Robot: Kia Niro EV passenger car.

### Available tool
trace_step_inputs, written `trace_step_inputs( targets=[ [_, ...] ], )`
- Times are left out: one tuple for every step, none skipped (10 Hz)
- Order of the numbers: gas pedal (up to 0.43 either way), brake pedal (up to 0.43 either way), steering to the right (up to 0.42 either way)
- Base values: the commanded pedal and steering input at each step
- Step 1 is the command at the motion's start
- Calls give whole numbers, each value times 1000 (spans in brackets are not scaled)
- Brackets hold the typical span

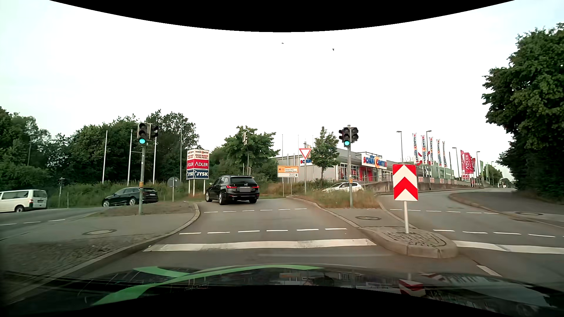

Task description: Follow the waypoints while adhering to traffic rules and regulations

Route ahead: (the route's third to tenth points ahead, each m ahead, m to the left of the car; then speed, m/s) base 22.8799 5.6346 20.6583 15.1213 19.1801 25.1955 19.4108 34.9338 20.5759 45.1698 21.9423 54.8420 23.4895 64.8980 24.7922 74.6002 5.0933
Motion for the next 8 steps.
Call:
trace_step_inputs(
  targets=[
    [177, 0, -36],
    [177, 0, -36],
    [177, 0, -36],
    [177, 0, -36],
    [189, 0, -38],
    [189, 0, -43],
    [189, 0, -46],
    [189, 0, -49]
  ],
)
